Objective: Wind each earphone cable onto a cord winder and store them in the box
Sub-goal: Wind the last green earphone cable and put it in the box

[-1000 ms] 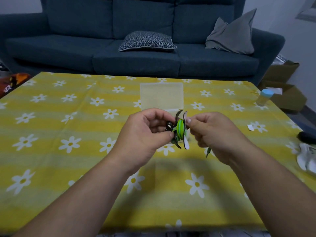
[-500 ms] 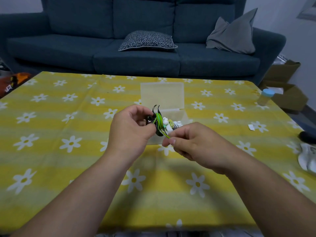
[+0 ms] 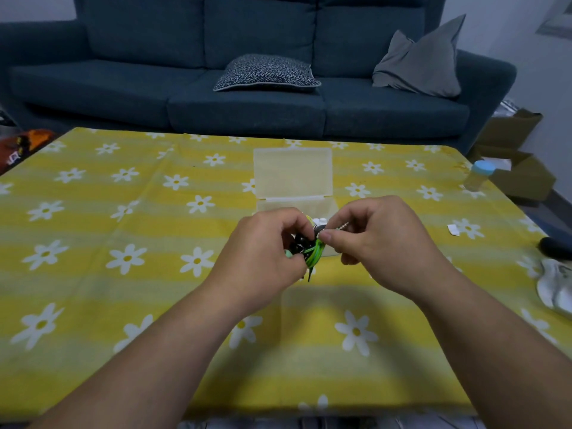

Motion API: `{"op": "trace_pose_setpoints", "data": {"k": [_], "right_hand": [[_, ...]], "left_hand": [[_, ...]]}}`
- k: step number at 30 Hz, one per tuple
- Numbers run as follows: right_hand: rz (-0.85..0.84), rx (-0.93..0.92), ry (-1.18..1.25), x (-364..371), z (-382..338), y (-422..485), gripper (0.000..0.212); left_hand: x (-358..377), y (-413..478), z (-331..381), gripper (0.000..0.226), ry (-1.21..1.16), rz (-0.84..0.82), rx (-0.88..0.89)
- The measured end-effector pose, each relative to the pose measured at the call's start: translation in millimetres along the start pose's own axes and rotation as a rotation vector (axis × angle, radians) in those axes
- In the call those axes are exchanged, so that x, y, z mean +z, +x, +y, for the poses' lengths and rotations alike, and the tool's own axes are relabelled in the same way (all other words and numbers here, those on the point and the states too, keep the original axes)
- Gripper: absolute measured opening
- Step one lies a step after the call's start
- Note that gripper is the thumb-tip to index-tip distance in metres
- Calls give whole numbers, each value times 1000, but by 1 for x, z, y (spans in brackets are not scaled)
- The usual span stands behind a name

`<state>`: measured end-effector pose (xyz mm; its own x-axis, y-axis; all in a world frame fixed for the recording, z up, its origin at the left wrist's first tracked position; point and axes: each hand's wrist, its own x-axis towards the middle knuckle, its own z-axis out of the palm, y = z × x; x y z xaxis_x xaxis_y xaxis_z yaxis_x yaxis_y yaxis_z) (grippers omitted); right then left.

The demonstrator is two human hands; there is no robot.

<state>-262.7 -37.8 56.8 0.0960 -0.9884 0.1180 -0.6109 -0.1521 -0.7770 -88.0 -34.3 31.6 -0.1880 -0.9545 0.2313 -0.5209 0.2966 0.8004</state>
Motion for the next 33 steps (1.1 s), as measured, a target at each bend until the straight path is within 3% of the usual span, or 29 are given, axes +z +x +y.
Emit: {"op": "trace_pose_setpoints", "data": {"k": [9,16,22,28,33], "right_hand": [[-16,19,315,1,-5,-2,8],[-78,-10,344,-1,-6,-5,15],[-16,-6,386,1,-6,-4,12],[13,43,442,-1,-5,-3,15],[42,72,330,-1,-3,-1,13]], "left_hand": [[-2,-1,3,31,-220,-90,-69],[-6,-1,2,37,-246,-112,-11],[-6,-3,6,39,-362,-141,-66],[-4,-1,4,42,-450,-53,-113],[-5,-2,7,45,-344,-71,-50]]}}
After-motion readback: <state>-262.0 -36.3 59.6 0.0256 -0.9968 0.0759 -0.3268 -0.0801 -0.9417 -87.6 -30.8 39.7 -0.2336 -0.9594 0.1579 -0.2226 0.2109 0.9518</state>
